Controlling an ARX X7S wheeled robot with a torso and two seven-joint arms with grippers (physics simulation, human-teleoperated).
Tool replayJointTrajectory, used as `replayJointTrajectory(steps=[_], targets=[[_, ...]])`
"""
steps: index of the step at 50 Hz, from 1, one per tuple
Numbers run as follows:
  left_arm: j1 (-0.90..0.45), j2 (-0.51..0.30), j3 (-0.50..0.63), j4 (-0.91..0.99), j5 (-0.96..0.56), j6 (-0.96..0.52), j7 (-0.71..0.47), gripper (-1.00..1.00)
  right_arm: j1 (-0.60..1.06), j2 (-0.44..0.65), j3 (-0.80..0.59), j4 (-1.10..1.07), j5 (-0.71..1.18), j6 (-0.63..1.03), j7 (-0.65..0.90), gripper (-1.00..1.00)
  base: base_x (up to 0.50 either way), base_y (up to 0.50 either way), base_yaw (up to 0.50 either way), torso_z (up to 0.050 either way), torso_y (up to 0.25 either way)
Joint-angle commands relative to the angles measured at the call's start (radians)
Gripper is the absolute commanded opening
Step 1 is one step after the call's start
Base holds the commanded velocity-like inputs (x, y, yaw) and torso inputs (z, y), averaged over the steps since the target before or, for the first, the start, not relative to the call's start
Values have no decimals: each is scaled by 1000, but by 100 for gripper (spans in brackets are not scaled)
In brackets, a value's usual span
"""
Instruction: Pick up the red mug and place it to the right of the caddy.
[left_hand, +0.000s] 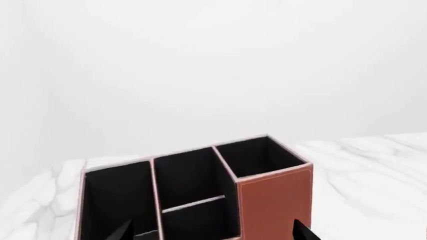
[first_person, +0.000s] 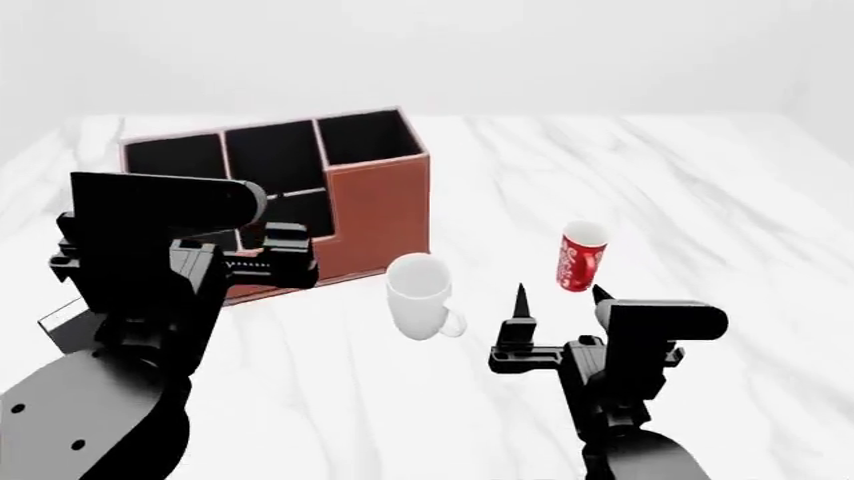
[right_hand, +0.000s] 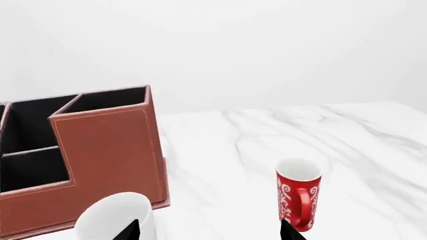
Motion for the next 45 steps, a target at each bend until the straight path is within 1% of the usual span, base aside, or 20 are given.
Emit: replayJointTrajectory(steps=[1, 5, 32, 37, 45], targets=[[-34, 2, -25, 15, -53, -41, -42, 100, 14, -16, 32, -12, 12, 28, -13, 100, 445, 0, 0, 0, 0], [-27, -2, -26, 9, -60, -27, -46, 100, 16, -14, 31, 4, 17, 19, -16, 100, 268, -38, 0, 0, 4], [-20, -19, -34, -3, -110, -6, -79, 100, 8, 11, -10, 7, 26, 3, -6, 100, 499, 0, 0, 0, 1], [-21, -22, -38, -6, -120, -4, -85, 100, 9, 13, -11, 8, 31, 8, 0, 100, 280, -316, 0, 0, 2], [-20, -27, -40, -9, -134, 1, -95, 100, 11, 17, -22, 11, 27, 6, 11, 100, 489, -9, 0, 0, 0]])
